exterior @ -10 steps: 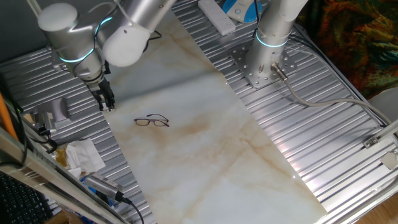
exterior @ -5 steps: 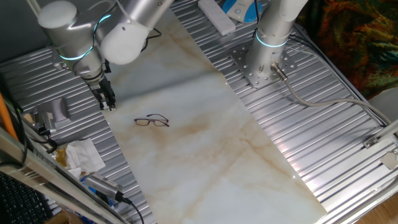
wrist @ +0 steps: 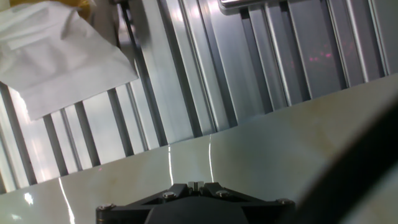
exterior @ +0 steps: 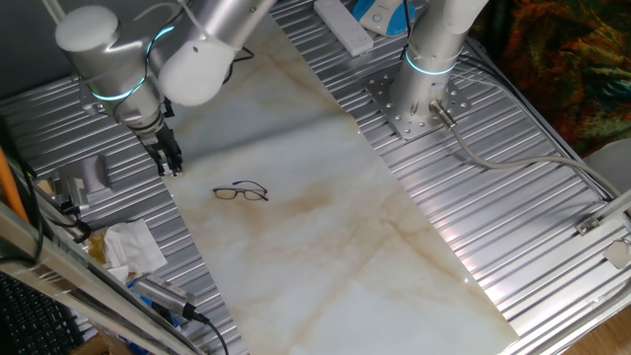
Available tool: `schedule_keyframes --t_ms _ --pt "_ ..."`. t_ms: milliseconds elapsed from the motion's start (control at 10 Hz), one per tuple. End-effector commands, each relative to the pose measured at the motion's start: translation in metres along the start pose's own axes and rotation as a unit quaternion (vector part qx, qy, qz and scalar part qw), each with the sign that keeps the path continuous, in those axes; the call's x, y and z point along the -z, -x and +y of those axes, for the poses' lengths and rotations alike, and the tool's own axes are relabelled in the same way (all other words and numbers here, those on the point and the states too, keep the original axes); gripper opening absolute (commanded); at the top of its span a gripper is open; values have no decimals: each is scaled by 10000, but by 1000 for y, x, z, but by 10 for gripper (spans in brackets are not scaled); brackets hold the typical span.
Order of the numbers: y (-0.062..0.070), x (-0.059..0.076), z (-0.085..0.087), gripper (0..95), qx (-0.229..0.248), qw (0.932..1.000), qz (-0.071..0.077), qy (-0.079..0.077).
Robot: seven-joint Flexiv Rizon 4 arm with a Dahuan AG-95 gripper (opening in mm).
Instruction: Unfold the leg of the glasses (with one hand)
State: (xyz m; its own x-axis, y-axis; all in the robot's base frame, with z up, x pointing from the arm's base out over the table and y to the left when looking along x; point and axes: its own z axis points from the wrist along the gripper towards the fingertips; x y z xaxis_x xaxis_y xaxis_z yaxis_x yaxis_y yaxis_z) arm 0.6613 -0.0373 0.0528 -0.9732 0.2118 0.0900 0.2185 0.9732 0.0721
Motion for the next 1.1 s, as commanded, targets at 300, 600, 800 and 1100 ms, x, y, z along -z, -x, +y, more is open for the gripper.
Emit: schedule_keyframes --t_ms 300,600,800,1100 --pt "0 0 0 0 85 9999 111 -39" --pt "0 0 0 0 242 9995 182 -39" --pt "0 0 0 0 335 9992 217 -42" --pt "0 0 0 0 457 9985 300 -18"
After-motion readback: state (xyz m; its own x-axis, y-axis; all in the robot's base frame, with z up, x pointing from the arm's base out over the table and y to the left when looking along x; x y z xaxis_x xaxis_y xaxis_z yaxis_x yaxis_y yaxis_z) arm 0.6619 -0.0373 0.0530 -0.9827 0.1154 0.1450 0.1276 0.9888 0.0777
